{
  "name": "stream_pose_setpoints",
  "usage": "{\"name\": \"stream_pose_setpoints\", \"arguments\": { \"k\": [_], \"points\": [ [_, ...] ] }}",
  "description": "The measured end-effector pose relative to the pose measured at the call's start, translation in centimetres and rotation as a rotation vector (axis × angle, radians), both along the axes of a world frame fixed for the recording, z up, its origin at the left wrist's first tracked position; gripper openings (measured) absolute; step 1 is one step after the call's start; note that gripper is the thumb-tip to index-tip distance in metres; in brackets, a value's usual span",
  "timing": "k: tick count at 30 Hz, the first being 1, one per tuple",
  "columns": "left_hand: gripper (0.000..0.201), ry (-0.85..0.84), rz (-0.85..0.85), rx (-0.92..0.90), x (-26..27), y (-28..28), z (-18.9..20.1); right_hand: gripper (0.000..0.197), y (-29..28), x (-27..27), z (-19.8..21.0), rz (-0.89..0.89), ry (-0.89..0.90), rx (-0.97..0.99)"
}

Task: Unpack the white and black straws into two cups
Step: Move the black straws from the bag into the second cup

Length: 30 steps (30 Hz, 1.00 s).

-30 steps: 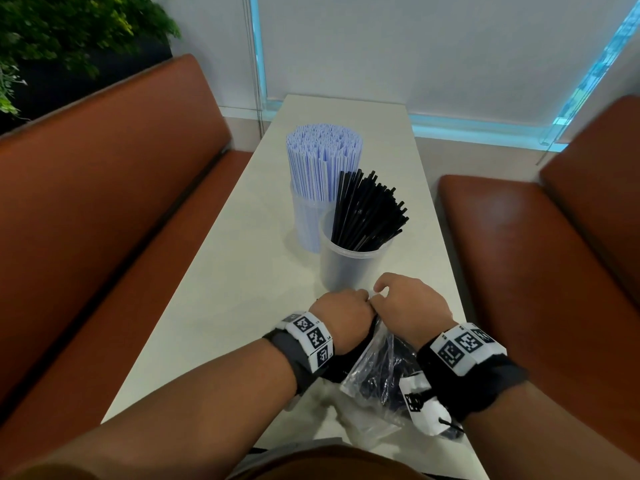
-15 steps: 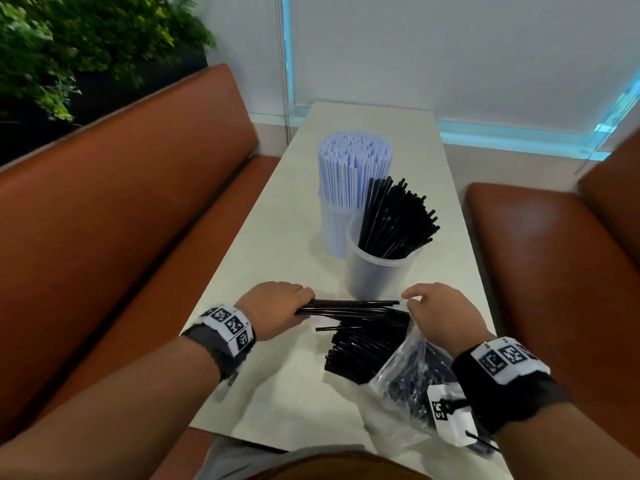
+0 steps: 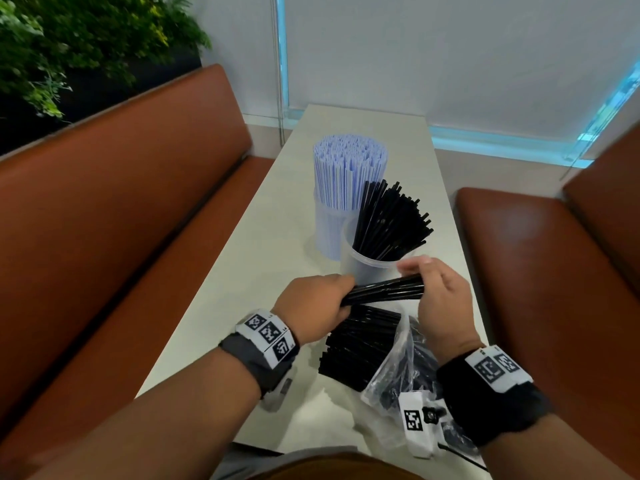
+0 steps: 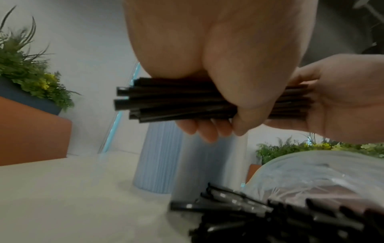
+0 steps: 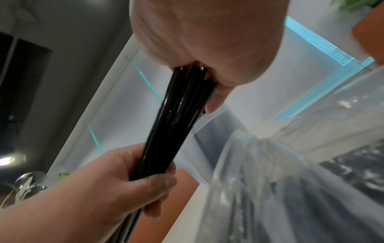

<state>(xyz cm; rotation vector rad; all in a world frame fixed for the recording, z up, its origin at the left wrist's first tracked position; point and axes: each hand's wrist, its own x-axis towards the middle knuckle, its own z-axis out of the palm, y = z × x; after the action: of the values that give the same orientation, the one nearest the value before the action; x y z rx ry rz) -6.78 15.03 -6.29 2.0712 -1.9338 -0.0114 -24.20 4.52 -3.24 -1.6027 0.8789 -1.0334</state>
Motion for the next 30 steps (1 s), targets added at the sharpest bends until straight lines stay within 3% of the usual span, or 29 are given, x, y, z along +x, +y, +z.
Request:
{"name": "stream_pose_setpoints", "arguments": {
  "k": [4,7,9,13,15,17,19,22,27,30],
  "points": [
    [0.032,0.000,-0.011,-0.045,-2.2,-0.9,0.9,0.034,0.7,0.9,0.2,0.128,0.029,0.057],
    [0.021,0.170,0.023,-0.081,-1.7,-0.7,1.9,0.038,0.4,0.7,0.3,0.106,-0.110,0.144],
    [0.019,0.463,0.057,-0.150,-1.1,-0.2,3.2,0.041,-0.1,0.3,0.2,0.084,-0.200,0.300],
    [0.025,1.276,-0.014,-0.572,-2.5,-0.5,7.8,0.054,0.2,0.8,-0.4,0.129,-0.132,0.640],
    [0.022,1.517,-0.079,-0.721,-3.1,-1.1,9.9,0.064,0.6,1.3,-0.5,0.180,-0.122,0.746],
    [0.019,1.647,-0.167,-0.790,-3.2,-1.6,11.1,0.072,1.1,1.6,-0.1,0.218,-0.211,0.821],
    [0.021,1.674,-0.199,-0.827,-3.8,-2.1,11.5,0.075,1.4,1.6,0.3,0.279,-0.369,0.917],
    [0.029,1.611,-0.094,-0.768,-5.4,-2.8,10.6,0.076,1.7,1.8,1.0,0.422,-0.499,1.000],
    [0.022,1.568,-0.061,-0.722,-4.5,-3.1,10.0,0.066,1.5,1.7,0.9,0.397,-0.494,0.957],
    [0.011,1.504,-0.022,-0.675,-4.8,-3.1,9.7,0.063,1.6,1.6,1.8,0.555,-0.407,0.857]
  ]
}}
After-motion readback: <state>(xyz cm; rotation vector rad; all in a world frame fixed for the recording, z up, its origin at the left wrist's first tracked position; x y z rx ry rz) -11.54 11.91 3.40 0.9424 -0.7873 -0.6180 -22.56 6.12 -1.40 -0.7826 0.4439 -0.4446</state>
